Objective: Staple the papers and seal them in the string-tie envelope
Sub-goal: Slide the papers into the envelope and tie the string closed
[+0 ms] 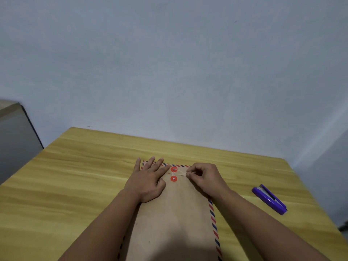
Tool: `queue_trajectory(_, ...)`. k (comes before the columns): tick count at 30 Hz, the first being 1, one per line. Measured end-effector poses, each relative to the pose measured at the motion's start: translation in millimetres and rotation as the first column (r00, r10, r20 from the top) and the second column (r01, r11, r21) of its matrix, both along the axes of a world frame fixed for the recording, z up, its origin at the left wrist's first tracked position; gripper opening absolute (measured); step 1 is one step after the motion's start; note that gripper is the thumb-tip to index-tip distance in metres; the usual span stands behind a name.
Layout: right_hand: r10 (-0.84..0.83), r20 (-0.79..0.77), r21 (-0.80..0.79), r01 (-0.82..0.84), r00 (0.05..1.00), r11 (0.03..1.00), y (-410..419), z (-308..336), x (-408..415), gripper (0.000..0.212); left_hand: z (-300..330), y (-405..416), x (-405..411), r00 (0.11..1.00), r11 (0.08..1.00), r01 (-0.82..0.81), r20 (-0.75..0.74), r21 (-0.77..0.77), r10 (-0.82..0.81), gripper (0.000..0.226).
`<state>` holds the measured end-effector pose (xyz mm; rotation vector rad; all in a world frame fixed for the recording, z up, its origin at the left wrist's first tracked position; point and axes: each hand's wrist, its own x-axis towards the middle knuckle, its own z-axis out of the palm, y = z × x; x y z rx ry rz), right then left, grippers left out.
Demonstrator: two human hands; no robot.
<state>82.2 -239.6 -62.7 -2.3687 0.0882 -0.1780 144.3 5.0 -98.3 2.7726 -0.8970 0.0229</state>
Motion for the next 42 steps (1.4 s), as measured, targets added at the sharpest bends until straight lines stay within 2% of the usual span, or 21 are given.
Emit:
queue_trajectory(3, -0.155, -0.006, 0.058, 0.155, 0.988, 0.986, 14.2, 1.0, -3.7, 0.008, 0.3, -0.7, -0.3, 1.0, 1.0, -0.005, 0.004, 0.003, 0.005, 0.063)
queue_trajectory(5, -0.168, -0.041, 0.021, 0.169, 0.985, 0.985, 21.9, 2.0, -0.7, 0.008, 0.7, -2.0, -0.8, 1.0, 1.0, -0.005, 0.002, 0.003, 0.005, 0.064)
queue_trajectory(9, -0.132, -0.117, -0.171, 0.111, 0.984, 0.979, 38.9, 9.4, 6.8, 0.013, 0.3, -2.1, -1.5, 1.0, 1.0, -0.009, 0.008, 0.002, 0.009, 0.063)
queue_trajectory(12, -0.133, -0.119, -0.351, 0.084, 0.984, 0.933, 48.5, 11.9, 11.3, 0.013, 0.4, -1.6, -2.2, 1.0, 1.0, -0.012, 0.009, -0.01, 0.013, 0.065)
queue_trajectory(15, -0.121, -0.124, -0.466, 0.05, 0.985, 0.883, 50.3, 12.5, 14.3, 0.014, -0.1, -2.1, -2.0, 1.0, 0.999, -0.012, 0.009, -0.029, 0.012, 0.068)
queue_trajectory(17, -0.086, -0.099, -0.565, 0.015, 0.991, 0.825, 49.7, 12.6, 13.3, 0.018, -0.5, -1.9, -1.9, 1.0, 0.999, -0.014, 0.006, -0.043, 0.014, 0.069)
queue_trajectory(21, 0.092, 0.032, -0.751, -0.037, 0.995, 0.66, 48.0, 8.1, 2.9, 0.018, -1.1, -1.2, -1.5, 1.0, 0.999, -0.014, 0.003, -0.051, 0.014, 0.069)
queue_trajectory(24, 0.182, 0.022, -0.832, -0.083, 0.983, 0.548, 47.6, 5.2, -6.0, 0.017, -1.7, -0.7, -1.3, 1.0, 0.998, -0.011, 0.004, -0.059, 0.011, 0.067)
queue_trajectory(28, 0.224, -0.078, -0.868, -0.177, 0.972, 0.464, 51.7, 9.0, -17.1, 0.024, -1.4, -0.9, -1.4, 1.0, 0.997, -0.006, -0.01, -0.071, 0.005, 0.066)
queue_trajectory(31, 0.258, -0.115, -0.884, -0.217, 0.959, 0.414, 59.5, 12.4, -24.2, 0.019, 0.5, 0.7, -2.6, 1.0, 0.992, -0.023, 0.014, -0.127, 0.025, 0.064)
queue_trajectory(34, 0.251, -0.099, -0.907, -0.191, 0.963, 0.376, 68.3, 8.3, -25.5, 0.024, 0.2, 1.6, -6.0, 0.996, 0.988, -0.067, 0.054, -0.142, 0.075, 0.057)
queue_trajectory(39, 0.088, -0.142, -0.91, -0.165, 0.986, 0.381, 84.9, 11.1, -22.5, 0.032, 2.1, 0.3, -5.8, 0.995, 0.984, -0.098, 0.01, -0.151, 0.101, 0.057)
queue_trajectory(42, 0.023, -0.192, -0.873, -0.181, 0.981, 0.452, 89.6, 16.8, -16.6, 0.032, 2.6, 1.2, -5.5, 0.995, 0.983, -0.097, 0.001, -0.154, 0.098, 0.058)
